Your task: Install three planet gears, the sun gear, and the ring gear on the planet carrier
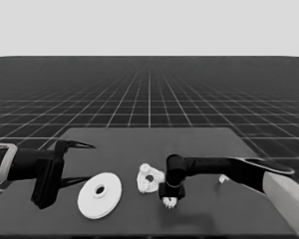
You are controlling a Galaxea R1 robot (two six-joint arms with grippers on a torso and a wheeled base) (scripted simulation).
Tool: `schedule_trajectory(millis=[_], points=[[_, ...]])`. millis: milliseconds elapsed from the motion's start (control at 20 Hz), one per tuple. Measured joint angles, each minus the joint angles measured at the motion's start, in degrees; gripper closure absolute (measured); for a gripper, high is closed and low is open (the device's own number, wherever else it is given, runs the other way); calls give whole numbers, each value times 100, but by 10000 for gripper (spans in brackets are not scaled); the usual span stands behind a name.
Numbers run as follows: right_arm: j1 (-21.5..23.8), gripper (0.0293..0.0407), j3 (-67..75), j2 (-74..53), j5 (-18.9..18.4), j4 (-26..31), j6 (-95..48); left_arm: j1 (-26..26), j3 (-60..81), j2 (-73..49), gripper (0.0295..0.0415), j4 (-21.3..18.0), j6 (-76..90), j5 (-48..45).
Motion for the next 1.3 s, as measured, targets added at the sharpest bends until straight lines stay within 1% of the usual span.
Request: schedule_trajectory(millis=[100, 150, 500, 550, 600, 650, 700, 800, 1000, 1050, 1100, 1150, 1300], points=[[-3, 386, -3, 0, 1, -4, -2, 0, 0, 0, 326, 0, 0, 0], [-2, 390, -4, 1, 1, -5, -3, 0, 0, 0, 326, 0, 0, 0], [-2, 390, -4, 2, 1, -6, -4, 0, 0, 0, 326, 0, 0, 0], [446, 390, 406, -81, -154, 508, 299, 0, 0, 0, 326, 0, 0, 0], [836, 390, 593, -102, -185, 860, 455, 0, 0, 0, 326, 0, 0, 0], [1073, 390, 668, -107, -178, 1080, 526, 0, 0, 0, 326, 0, 0, 0], [1212, 390, 699, -108, -167, 1212, 558, 0, 0, 0, 326, 0, 0, 0], [1338, 390, 719, -108, -151, 1338, 581, 0, 0, 0, 326, 0, 0, 0], [1393, 390, 725, -109, -143, 1397, 587, 0, 0, 0, 326, 0, 0, 0], [1526, 390, -526, 597, -26, 1535, 63, 0, 0, 0, 326, 0, 0, 0], [1597, 390, -1451, 1115, 44, 1599, -353, 0, 0, 0, 326, 0, 0, 0], [1625, 390, -2069, 1438, 87, 1632, -649, 0, 0, 0, 326, 0, 0, 0], [1642, 390, -2876, 1836, 138, 1669, -1050, 0, 0, 0, 326, 0, 0, 0]])
